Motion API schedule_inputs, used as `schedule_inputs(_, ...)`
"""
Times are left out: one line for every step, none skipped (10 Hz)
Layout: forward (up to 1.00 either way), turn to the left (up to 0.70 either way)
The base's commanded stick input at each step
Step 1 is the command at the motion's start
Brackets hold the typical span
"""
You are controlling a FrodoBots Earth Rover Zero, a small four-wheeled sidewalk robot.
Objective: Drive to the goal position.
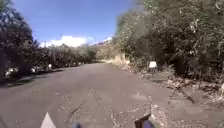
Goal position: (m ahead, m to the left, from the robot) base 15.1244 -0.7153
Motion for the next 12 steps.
schedule_inputs(0.50,0.00)
schedule_inputs(0.50,0.00)
schedule_inputs(0.50,0.00)
schedule_inputs(0.50,0.00)
schedule_inputs(0.50,0.00)
schedule_inputs(0.50,0.00)
schedule_inputs(0.50,0.00)
schedule_inputs(0.50,0.00)
schedule_inputs(0.50,0.00)
schedule_inputs(0.50,0.00)
schedule_inputs(0.50,0.00)
schedule_inputs(0.50,0.00)
